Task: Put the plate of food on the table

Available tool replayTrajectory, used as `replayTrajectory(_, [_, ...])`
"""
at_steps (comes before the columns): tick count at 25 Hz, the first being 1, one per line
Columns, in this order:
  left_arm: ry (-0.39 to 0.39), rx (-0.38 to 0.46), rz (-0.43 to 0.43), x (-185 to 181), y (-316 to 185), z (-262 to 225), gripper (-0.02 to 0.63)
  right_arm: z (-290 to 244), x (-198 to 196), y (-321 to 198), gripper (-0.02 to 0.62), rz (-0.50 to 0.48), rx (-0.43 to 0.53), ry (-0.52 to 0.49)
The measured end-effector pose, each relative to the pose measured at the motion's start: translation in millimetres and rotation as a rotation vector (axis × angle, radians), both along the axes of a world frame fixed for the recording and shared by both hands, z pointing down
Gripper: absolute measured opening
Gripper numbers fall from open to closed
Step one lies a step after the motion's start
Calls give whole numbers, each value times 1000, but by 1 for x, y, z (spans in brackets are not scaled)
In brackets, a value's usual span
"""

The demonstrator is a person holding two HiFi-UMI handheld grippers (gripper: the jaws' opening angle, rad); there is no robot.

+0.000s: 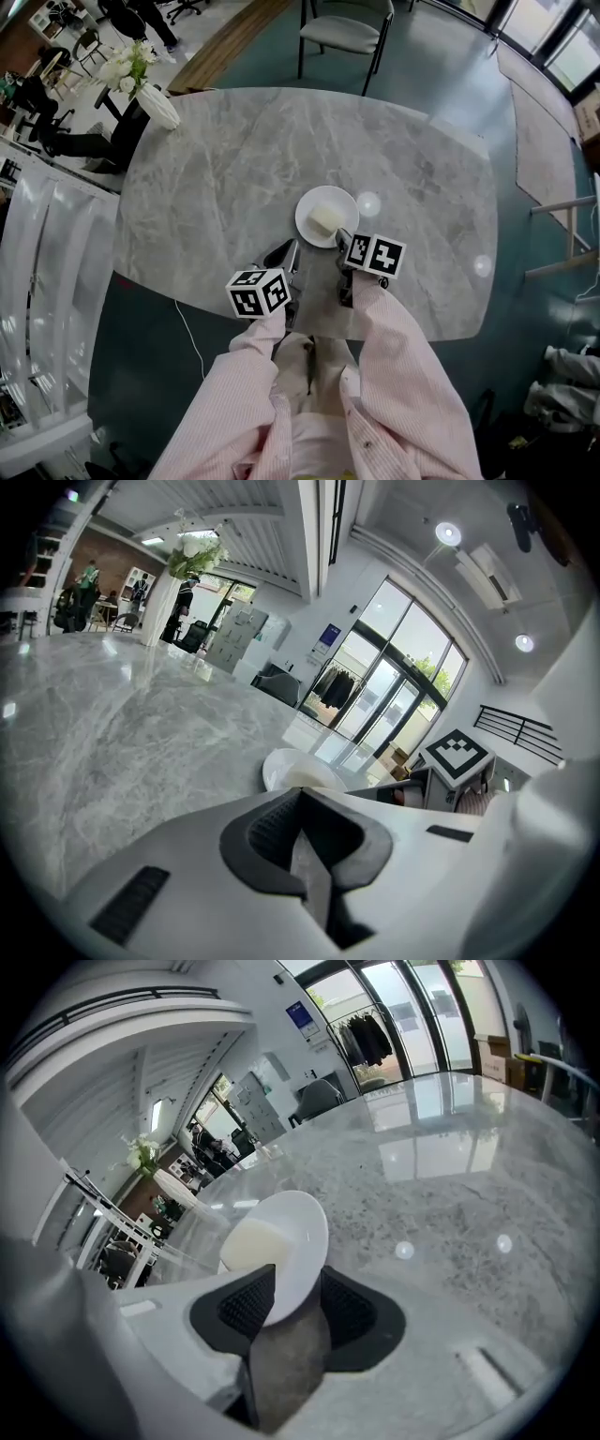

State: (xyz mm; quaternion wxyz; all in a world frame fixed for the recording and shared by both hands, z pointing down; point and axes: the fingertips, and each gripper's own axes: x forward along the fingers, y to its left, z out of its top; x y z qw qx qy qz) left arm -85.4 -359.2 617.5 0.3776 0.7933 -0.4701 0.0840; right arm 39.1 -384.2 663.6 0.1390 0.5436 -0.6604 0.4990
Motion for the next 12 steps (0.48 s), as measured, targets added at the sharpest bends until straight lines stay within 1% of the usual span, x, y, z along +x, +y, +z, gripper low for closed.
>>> replayTrajectory(3, [6, 4, -1, -1, -1, -2, -8, -1, -3, 0, 161, -2, 5, 26])
replayTrajectory(7, [5, 6, -1, -2, -2, -2, -8, -1, -4, 0, 167, -7, 7, 59])
replayTrajectory(10, [6, 6, 2, -1, -2, -2, -8, -1, -2, 1, 189, -10, 16, 73])
replayTrajectory(12, [8, 7, 5, -1, -2, -2, -8, -2, 0, 2, 192, -15, 23, 81])
